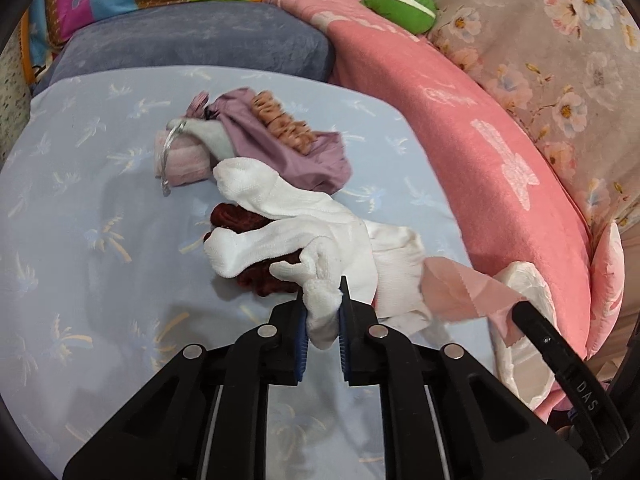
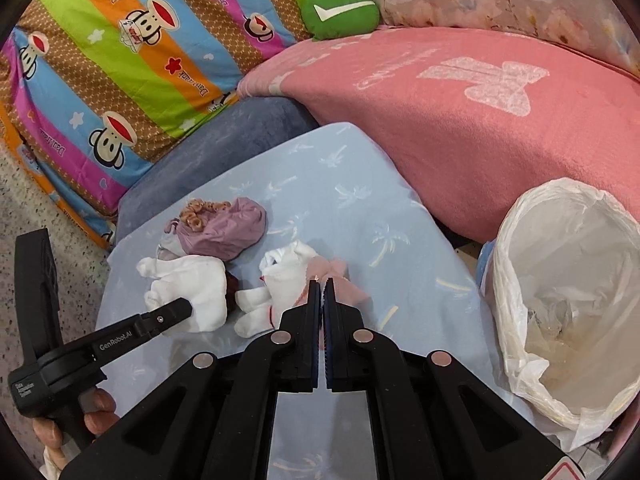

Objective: Collect trash
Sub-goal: 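Carry glove and pink cloth over the wastebasket and open both tools to drop them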

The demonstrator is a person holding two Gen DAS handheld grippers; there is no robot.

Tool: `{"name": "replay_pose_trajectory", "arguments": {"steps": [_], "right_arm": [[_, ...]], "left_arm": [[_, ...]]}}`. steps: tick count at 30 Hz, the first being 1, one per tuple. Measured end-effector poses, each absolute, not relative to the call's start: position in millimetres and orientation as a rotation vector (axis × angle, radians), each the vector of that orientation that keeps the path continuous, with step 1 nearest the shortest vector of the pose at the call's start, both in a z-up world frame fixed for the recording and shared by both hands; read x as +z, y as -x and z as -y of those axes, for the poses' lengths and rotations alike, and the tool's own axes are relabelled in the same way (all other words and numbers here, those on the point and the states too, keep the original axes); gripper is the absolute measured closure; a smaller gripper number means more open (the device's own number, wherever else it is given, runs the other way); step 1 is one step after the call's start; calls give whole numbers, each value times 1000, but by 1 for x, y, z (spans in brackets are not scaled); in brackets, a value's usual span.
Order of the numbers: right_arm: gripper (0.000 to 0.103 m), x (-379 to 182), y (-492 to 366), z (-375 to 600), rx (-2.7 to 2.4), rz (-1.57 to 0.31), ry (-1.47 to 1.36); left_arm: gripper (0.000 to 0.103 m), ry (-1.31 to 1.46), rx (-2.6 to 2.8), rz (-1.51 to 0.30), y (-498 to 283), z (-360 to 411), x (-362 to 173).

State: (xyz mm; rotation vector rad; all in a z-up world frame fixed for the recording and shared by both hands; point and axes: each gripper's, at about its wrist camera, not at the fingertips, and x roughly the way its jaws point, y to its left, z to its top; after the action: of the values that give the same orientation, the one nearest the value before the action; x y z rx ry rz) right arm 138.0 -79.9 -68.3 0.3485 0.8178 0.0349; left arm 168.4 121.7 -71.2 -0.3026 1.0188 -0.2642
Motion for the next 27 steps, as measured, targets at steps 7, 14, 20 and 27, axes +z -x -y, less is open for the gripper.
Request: {"name": "replay_pose_trajectory", "arguments": {"steps": [7, 14, 20, 27], "right_arm": [[101, -28, -118, 92, 30, -728, -346], [101, 4, -94, 122, 2, -645, -373], [101, 21, -71, 155, -47, -594, -395], [101, 30, -47, 199, -121, -555, -421]], "left_arm": [[91, 266, -318, -958, -157, -94, -43], [91, 206, -392, -911, -145, -58, -19], [91, 136, -474, -876, -133, -16, -1], [91, 70, -577, -860, -119, 34, 8]]}}
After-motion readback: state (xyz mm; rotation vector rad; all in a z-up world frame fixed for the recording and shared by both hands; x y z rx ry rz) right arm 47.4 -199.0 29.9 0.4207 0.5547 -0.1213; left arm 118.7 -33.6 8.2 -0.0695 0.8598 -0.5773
